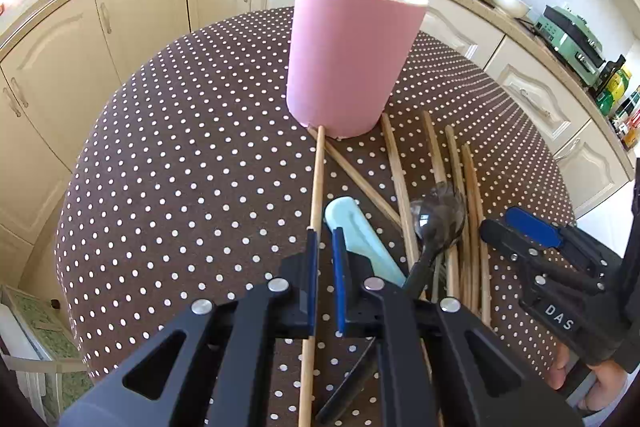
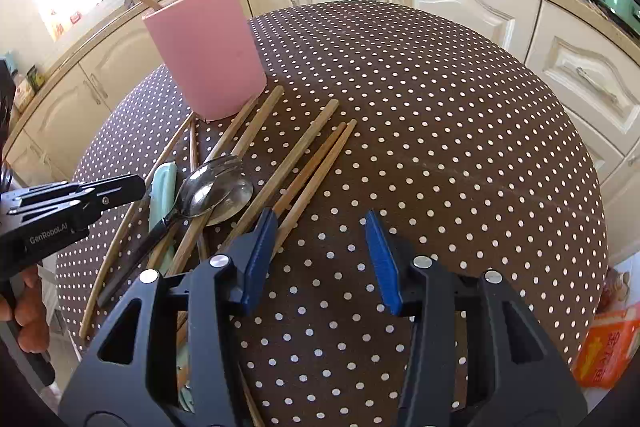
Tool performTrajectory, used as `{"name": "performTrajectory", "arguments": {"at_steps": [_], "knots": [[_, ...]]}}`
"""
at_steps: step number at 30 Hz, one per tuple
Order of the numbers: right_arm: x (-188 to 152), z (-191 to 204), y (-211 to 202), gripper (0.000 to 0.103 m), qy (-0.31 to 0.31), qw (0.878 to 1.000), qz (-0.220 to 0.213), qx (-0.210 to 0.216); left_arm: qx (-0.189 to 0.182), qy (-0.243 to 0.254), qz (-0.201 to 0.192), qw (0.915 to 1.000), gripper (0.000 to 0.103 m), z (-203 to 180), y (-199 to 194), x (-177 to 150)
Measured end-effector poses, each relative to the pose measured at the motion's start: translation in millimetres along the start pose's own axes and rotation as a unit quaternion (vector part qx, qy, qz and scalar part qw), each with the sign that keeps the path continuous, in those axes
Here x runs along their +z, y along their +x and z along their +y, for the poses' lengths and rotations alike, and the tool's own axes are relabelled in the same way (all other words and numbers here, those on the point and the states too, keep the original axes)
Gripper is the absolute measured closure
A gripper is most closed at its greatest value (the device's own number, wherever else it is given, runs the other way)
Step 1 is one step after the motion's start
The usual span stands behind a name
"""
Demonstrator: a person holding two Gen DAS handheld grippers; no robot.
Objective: Organize utensils
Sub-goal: 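Return to the pile and grasp a chopstick with each gripper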
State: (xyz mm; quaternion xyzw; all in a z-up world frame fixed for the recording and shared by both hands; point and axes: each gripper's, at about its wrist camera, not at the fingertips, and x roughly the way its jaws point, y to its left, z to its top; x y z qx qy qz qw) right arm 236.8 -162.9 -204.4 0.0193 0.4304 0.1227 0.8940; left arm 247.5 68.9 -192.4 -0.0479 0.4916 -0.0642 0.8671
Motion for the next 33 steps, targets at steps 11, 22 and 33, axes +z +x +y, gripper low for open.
{"name": "performTrajectory", "arguments": {"at_steps": [11,22,33], "knots": [[6,15,14,0.070,-0.055,0.997,0.046,-0.032,0.030,0.019,0.001,0.9994,0.094,-2,-2,3],[32,-6,25,0.078,-0.061,0.991,0.118,0.005,0.016,0.008,0.022,0.9996,0.075,8,3,11],[53,-20,36,0.081,-0.071,0.988,0.138,0.007,0.040,0.033,0.043,0.9977,0.075,-4,16,11]]}}
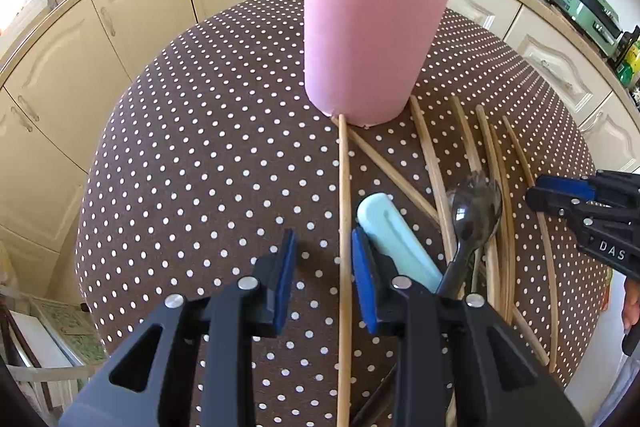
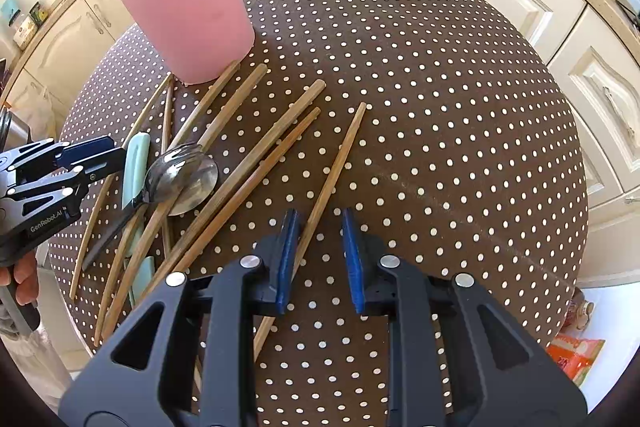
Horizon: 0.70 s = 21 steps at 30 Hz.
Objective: Organize utensils
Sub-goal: 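Return to the pile and grasp a chopstick with each gripper, then carry both chopsticks over the pink cup and release them inside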
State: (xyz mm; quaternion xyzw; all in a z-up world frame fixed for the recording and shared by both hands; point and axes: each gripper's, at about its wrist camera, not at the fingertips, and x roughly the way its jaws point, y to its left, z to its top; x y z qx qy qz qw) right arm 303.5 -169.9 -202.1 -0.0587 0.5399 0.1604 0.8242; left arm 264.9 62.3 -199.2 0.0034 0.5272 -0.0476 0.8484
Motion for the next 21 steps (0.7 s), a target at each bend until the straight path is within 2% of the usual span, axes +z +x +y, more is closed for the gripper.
{"name": "performTrajectory", "arguments": {"at_steps": [3,5,6,10,12,17,21], "knots": [[9,6,4,0.081,-0.006,1.000,0.005,-0.006,0.009,0.008,0.004,0.9999,0.076,-11,9,9],[13,10,7,0.085,-0.009,1.000,0.006,-0.008,0.011,0.009,0.004,0.9999,0.088,-16,13,15],[15,10,8,0.087,-0.010,1.000,0.006,-0.008,0.009,0.007,0.004,0.9999,0.097,-17,16,19],[17,9,8,0.093,-0.001,1.000,-0.003,0.004,0.005,-0.005,-0.008,0.9999,0.098,-22,18,24],[17,6,7,0.097,0.004,1.000,-0.010,0.007,-0.001,-0.012,-0.026,0.9996,0.098,-22,13,22],[6,-10,-5,0.098,0.018,0.999,-0.040,0.027,-0.029,-0.020,-0.084,0.9959,0.098,-28,-13,17],[4,-17,-26,0.098,0.029,0.995,-0.083,0.048,-0.049,-0.019,-0.146,0.9879,0.098,-38,-41,12]]}}
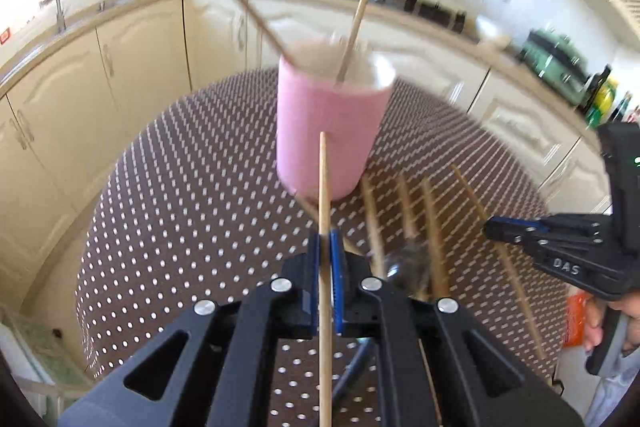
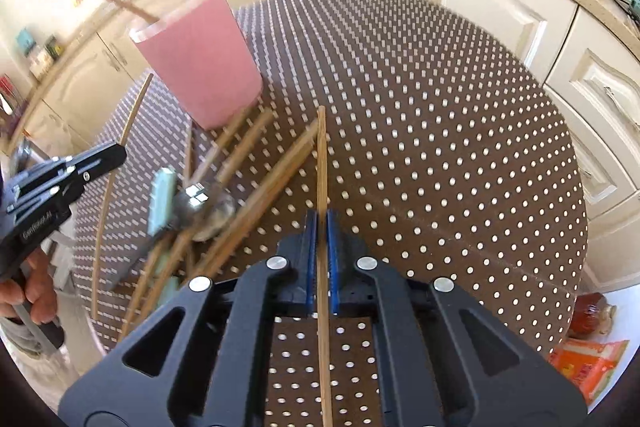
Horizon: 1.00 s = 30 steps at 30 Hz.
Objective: Organize utensils
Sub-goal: 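Carry both chopsticks over the pink cup and release them inside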
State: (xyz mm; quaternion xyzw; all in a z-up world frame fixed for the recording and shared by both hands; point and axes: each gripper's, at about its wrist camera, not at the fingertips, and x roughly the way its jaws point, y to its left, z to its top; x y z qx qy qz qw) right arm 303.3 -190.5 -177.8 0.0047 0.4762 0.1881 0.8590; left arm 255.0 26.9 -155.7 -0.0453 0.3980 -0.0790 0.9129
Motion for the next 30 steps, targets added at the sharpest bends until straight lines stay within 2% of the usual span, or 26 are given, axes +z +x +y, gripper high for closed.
{"name": "performTrajectory", "arguments": {"at_steps": [4,8,16,23,30], "knots": [[1,9,-25,0.098,-0.001,0.999,-0.048,0.025,-0.009,0.006,-0.056,0.9983,0.098,-12,-24,6],[8,18,-53,0.098,-0.006,0.994,-0.098,0.051,-0.024,0.013,-0.130,0.9911,0.098,-29,-40,17],[35,43,-92,0.098,-0.034,0.984,-0.160,0.076,-0.031,0.008,-0.216,0.9758,0.097,-33,-54,36],[77,61,-103,0.098,-0.043,0.971,-0.219,0.088,-0.021,-0.009,-0.288,0.9572,0.097,-32,-58,68],[111,75,-109,0.098,-0.036,0.949,-0.300,0.094,-0.017,-0.039,-0.355,0.9337,0.097,-20,-62,96]]}}
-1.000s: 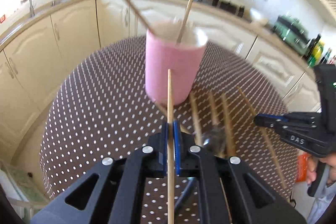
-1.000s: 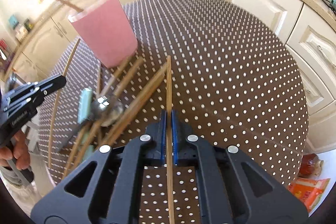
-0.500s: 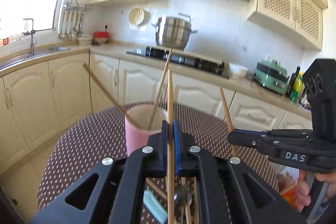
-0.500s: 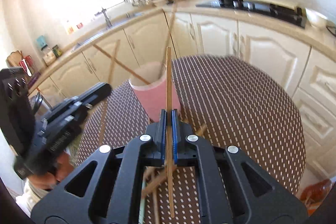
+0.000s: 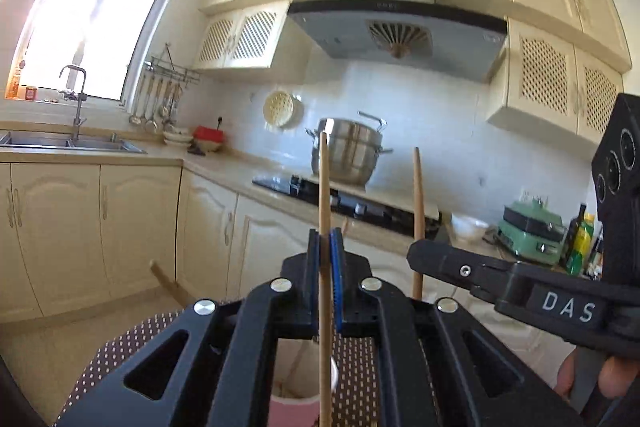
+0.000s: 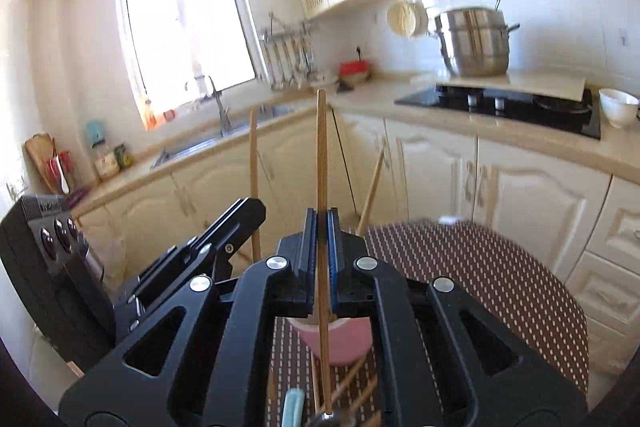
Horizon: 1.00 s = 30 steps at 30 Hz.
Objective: Organize utensils
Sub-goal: 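Carry both chopsticks over the pink cup and release them inside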
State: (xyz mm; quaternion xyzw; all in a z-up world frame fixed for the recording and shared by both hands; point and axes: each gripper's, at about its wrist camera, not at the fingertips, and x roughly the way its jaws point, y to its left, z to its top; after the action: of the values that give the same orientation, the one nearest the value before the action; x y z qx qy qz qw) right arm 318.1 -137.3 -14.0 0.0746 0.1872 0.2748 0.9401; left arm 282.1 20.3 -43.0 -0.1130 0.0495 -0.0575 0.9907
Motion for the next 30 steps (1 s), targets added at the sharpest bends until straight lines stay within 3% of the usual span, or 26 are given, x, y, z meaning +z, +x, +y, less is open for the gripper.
{"name": "performTrajectory", "arguments": {"at_steps": [5,13,20,30], "knots": [[15,4,8,0.098,0.001,0.998,-0.055,0.001,0.016,-0.020,-0.065,0.9975,0.097,8,7,13],[21,1,27,0.098,0.004,0.995,-0.099,-0.005,0.051,-0.016,-0.108,0.9928,0.097,11,24,16],[5,-10,46,0.098,0.006,0.996,-0.091,-0.016,0.058,-0.020,-0.086,0.9943,0.097,18,41,2],[-16,-10,39,0.097,0.005,0.997,-0.074,-0.022,0.057,-0.009,-0.043,0.9974,0.097,25,32,-13]]}}
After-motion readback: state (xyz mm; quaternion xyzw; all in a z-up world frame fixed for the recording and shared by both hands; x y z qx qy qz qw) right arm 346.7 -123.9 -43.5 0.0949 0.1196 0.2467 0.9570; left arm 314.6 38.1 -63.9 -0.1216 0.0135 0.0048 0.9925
